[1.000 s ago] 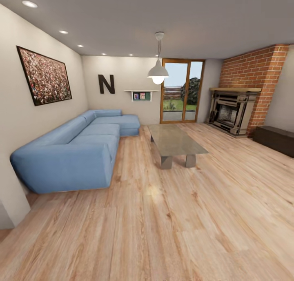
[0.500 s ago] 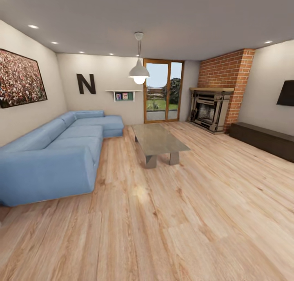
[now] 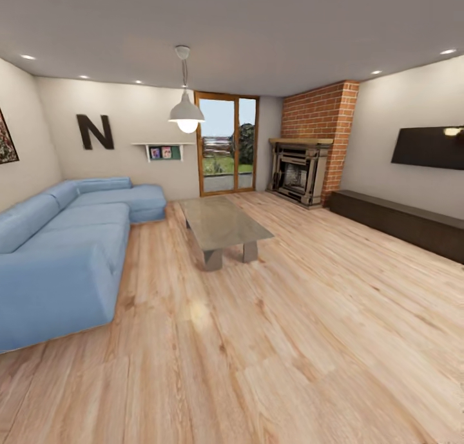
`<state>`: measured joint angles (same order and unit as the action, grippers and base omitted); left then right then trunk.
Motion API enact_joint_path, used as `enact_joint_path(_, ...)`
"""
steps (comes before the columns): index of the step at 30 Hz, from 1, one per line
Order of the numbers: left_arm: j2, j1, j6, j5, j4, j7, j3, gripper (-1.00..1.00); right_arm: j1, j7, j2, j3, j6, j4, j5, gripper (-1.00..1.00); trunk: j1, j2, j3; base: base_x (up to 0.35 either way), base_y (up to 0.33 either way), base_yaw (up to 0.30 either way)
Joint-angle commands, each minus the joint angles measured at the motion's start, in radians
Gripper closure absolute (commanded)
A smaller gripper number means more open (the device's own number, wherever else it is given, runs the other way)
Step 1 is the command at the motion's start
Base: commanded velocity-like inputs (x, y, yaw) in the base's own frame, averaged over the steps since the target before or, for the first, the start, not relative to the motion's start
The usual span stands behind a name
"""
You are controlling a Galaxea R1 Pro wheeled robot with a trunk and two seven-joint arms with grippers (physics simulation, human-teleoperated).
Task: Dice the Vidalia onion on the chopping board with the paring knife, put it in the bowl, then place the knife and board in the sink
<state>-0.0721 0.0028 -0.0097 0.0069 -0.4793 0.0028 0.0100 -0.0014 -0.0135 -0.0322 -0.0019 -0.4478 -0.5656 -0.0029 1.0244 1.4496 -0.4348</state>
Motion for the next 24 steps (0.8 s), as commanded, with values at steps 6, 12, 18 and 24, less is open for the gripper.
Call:
enact_joint_path(6,0.0,0.0,-0.001,0.001,-0.001,0.0,0.001,-1.0,0.0,-0.002,0.0,0.0,-0.002,0.0,0.0,-1.0,0.001,0.0,-0.001,0.313,0.0,-0.278)
enact_joint_path(12,0.0,0.0,-0.001,0.001,-0.001,0.0,0.001,-1.0,0.0,-0.001,0.0,0.0,-0.002,0.0,0.0,-1.0,0.001,0.0,-0.001,0.316,0.0,-0.278)
enact_joint_path(18,0.0,0.0,-0.001,0.0,-0.001,0.0,0.001,-1.0,0.0,-0.001,0.0,0.0,-0.002,0.0,0.0,-1.0,0.001,0.0,-0.001,0.317,0.0,-0.278)
enact_joint_path(24,0.0,0.0,-0.001,0.001,-0.001,0.0,0.001,-1.0,0.0,-0.002,0.0,0.0,-0.002,0.0,0.0,-1.0,0.001,0.0,-0.001,0.317,-0.002,-0.278)
